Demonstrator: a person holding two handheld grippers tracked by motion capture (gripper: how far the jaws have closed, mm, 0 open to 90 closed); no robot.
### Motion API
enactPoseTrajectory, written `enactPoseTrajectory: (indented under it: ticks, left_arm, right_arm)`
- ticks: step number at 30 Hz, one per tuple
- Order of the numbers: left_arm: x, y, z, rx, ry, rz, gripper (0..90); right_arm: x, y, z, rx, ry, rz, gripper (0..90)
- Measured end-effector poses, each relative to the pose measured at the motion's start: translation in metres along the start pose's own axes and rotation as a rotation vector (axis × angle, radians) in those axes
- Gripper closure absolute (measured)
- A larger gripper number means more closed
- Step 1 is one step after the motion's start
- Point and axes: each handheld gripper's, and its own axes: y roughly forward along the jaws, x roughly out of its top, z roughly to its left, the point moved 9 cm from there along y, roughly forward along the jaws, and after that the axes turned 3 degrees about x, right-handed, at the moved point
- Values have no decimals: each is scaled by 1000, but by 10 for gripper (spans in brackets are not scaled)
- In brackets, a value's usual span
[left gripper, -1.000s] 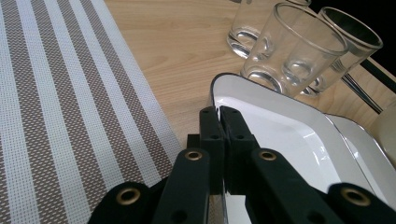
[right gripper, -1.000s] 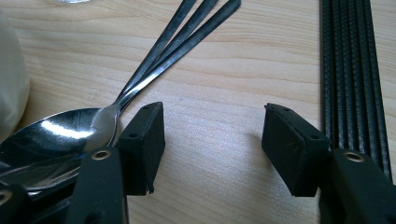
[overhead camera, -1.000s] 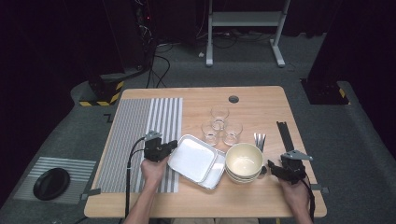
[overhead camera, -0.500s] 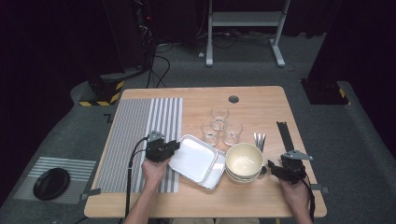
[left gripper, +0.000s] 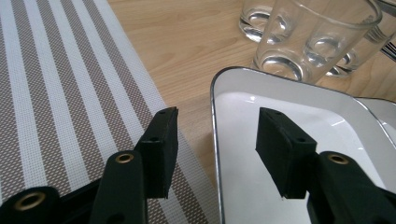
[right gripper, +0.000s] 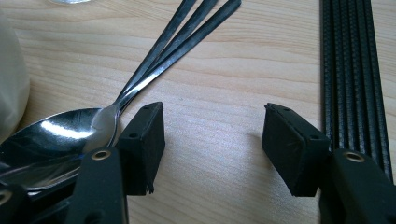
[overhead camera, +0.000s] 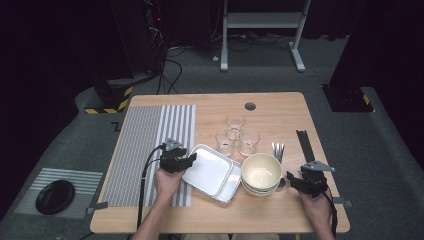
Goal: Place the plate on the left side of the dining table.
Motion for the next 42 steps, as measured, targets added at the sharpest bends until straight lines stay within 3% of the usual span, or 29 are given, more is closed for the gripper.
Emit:
enactPoseTrajectory:
  ticks: [9, 13, 26, 42]
  left_arm:
    - [6, 7, -6, 14, 44, 12, 498]
    - [9, 10, -5, 9, 29, 12, 518]
    - [5, 18, 1, 62, 34, 26, 585]
    - [4, 21, 2, 49, 36, 23, 672]
  right_arm:
    - [0, 0, 0, 0, 0, 0, 392]
    - [0, 0, 0, 0, 0, 0, 391]
    - [0, 0, 0, -1, 1, 0, 389]
    - [0, 0, 0, -2, 2, 0, 388]
